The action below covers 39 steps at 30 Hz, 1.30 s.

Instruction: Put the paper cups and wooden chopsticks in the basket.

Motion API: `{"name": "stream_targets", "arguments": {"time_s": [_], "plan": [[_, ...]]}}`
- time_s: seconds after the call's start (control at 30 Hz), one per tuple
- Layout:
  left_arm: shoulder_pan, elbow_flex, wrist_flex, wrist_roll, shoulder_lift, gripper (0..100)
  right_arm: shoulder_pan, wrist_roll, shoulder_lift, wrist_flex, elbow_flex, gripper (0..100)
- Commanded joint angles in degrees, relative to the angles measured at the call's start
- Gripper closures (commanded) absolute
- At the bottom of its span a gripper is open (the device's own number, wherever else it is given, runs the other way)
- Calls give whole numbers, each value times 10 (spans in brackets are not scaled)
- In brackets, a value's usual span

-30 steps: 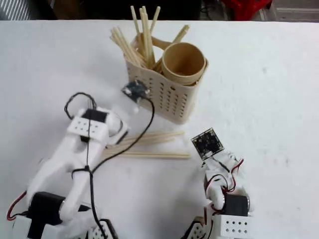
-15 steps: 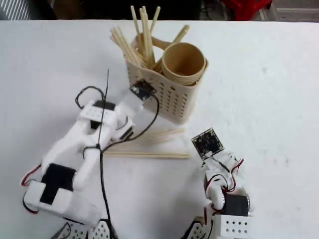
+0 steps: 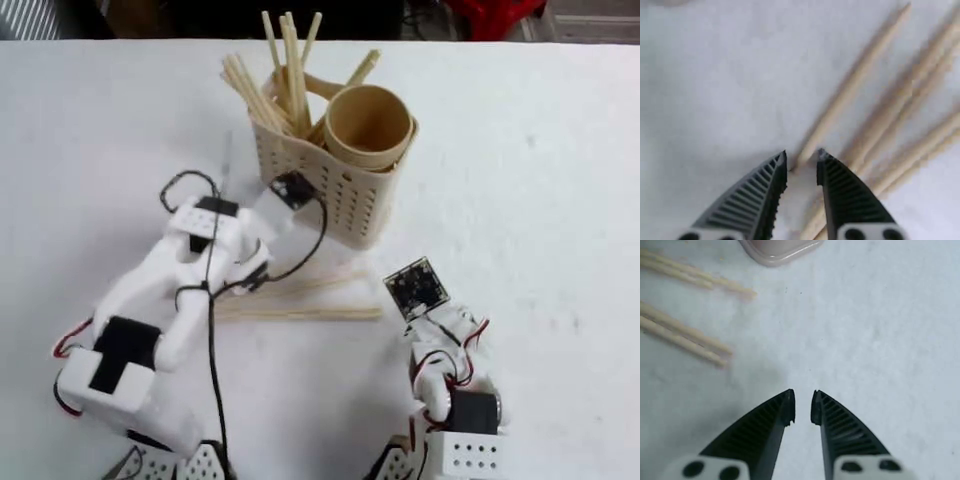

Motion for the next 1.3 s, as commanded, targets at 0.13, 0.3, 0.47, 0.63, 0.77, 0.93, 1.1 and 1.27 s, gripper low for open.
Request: {"name": "stream_targets", "arguments": {"time_s": [0.13, 0.3, 0.47, 0.63, 0.77, 0.93, 1.1, 1.27], "plan": [[9, -59, 63, -6, 60, 876, -3, 4, -3, -5, 5, 929], [5, -101, 96, -6, 102, 942, -3, 4, -3, -5, 5, 929], [1, -100, 95, -12, 95, 977, -3, 4, -3, -5, 5, 929], [0, -100, 101, -14, 93, 977, -3, 4, -3, -5, 5, 929], [-17, -98, 133, -43, 52, 977, -3, 4, -3, -5, 5, 929], [-78, -45, 141, -49, -89, 977, -3, 4, -3, -5, 5, 929], [-128, -6, 145, -43, -260, 977, -3, 4, -3, -5, 5, 929], [-147, -25, 132, 24, -422, 977, -3, 4, -3, -5, 5, 929]]}}
